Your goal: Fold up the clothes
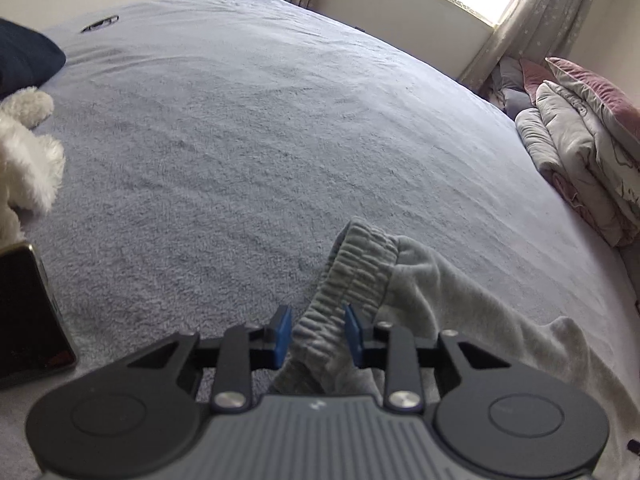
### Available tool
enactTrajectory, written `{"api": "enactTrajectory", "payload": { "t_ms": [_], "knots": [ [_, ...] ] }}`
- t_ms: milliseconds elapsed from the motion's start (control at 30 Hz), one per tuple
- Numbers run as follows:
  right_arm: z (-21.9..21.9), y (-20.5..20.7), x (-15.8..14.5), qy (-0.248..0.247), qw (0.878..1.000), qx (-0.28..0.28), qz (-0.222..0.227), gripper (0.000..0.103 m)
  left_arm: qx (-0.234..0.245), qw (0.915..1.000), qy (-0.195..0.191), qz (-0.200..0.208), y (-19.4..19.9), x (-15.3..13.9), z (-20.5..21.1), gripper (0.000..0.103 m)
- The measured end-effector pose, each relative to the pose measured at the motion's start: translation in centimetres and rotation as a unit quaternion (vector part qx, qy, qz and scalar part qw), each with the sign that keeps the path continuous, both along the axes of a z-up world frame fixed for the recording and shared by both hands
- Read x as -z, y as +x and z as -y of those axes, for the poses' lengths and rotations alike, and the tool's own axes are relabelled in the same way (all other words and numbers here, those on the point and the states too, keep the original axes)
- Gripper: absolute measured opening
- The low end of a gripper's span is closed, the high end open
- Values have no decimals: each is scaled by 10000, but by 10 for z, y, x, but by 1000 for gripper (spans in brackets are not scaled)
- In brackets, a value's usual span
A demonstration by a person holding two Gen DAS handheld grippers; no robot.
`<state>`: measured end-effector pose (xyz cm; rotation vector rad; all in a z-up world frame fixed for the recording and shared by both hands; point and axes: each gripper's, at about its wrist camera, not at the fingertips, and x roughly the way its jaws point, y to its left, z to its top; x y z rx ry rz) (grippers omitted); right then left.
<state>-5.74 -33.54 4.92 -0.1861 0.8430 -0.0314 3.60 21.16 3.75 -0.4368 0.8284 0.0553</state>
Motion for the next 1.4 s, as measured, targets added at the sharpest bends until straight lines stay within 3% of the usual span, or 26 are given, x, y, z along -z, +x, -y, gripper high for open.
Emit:
{"api": "enactTrajectory", "payload": {
  "t_ms": [133, 233, 267, 333, 433, 800, 967, 1167, 1333, 1400],
  "knots": [
    [-5, -1, 0, -36, 10000, -66, 6, 70, 24, 9999, 113, 10, -1, 3, -1, 51],
    [-8, 0, 0, -89, 9999, -102, -8, 70, 117, 9995, 286, 90, 0, 5, 4, 50],
    [-9, 0, -1, -86, 9999, -106, -7, 70, 140, 9994, 290, 118, 0, 5, 5, 47],
    [-11, 0, -1, -82, 9999, -114, -3, 70, 167, 9994, 242, 170, -1, 4, 6, 32],
    [-14, 0, 0, -105, 9998, -147, -24, 70, 186, 9994, 184, 247, -3, 3, 7, 25],
    [-13, 2, -1, -58, 9999, -134, -47, 70, -96, 9992, 218, 334, -22, -13, 7, 12],
    [-15, 2, -1, -49, 9998, -163, -50, 70, -135, 9997, 185, 42, -19, 1, 1, 9],
    [-18, 2, 0, -52, 9998, -190, -55, 70, -306, 9994, -166, -62, -28, 0, -7, 17],
    [-21, 3, 2, -75, 9997, -227, -105, 70, -755, 9938, -729, -364, -36, 9, -18, 46],
    [-23, 3, 2, -90, 9996, -248, -113, 70, -863, 9912, -909, -425, -38, 13, -21, 49]
  ]
}}
